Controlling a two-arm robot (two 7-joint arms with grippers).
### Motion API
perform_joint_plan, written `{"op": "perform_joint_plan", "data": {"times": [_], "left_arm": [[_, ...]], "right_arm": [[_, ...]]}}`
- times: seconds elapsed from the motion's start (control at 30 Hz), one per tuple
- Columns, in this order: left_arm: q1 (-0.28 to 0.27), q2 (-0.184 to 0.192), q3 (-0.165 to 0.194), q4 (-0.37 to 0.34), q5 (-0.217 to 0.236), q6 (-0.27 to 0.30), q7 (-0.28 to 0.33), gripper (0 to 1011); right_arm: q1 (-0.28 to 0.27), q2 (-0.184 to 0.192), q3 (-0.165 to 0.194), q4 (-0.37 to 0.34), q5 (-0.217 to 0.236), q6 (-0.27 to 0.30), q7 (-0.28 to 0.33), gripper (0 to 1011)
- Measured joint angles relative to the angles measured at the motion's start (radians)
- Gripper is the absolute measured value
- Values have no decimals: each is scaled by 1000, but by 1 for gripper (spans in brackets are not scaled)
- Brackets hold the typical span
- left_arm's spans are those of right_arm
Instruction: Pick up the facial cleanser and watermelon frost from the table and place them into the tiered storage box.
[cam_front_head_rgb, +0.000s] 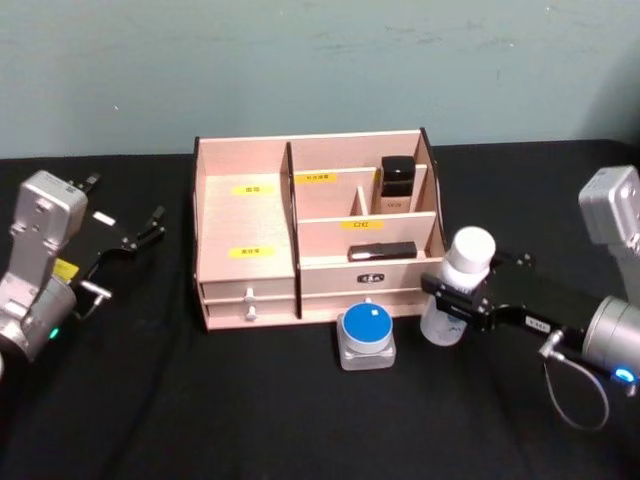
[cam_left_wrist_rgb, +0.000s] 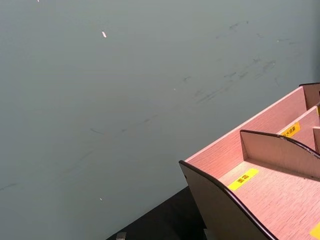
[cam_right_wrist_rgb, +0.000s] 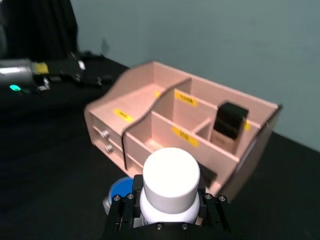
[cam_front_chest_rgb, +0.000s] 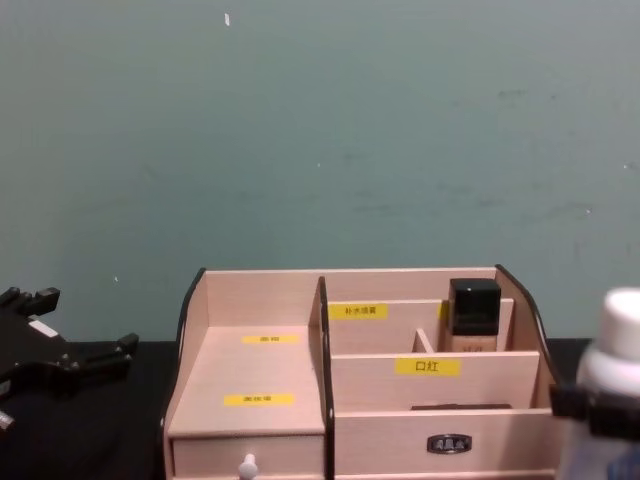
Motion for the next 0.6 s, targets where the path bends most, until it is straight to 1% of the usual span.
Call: {"op": "perform_joint_plan", "data": {"times": [0.03, 0.1, 0.17, 0.27, 0.47, 0.5, 0.57, 0.6], "left_arm": [[0, 0, 0, 0, 0, 0, 0, 1001], [0, 0, 0, 0, 0, 0, 0, 1001], [0, 0, 0, 0, 0, 0, 0, 1001], [0, 0, 0, 0, 0, 0, 0, 1001], [0, 0, 0, 0, 0, 0, 0, 1001], [0, 0, 0, 0, 0, 0, 0, 1001], [0, 0, 0, 0, 0, 0, 0, 1001], [0, 0, 0, 0, 0, 0, 0, 1001]], "right_arm": [[2, 6, 2, -20, 9, 5, 4, 601], [8, 10, 3, -37, 19, 9, 9, 601], [25, 15, 0, -57, 30, 16, 15, 601], [53, 17, -14, -75, 38, 23, 22, 600], [122, 4, -50, -75, 40, 33, 25, 601], [144, -2, -63, -68, 39, 38, 24, 601], [167, -10, -76, -59, 38, 41, 24, 601], [187, -18, -89, -48, 36, 45, 24, 601]]}}
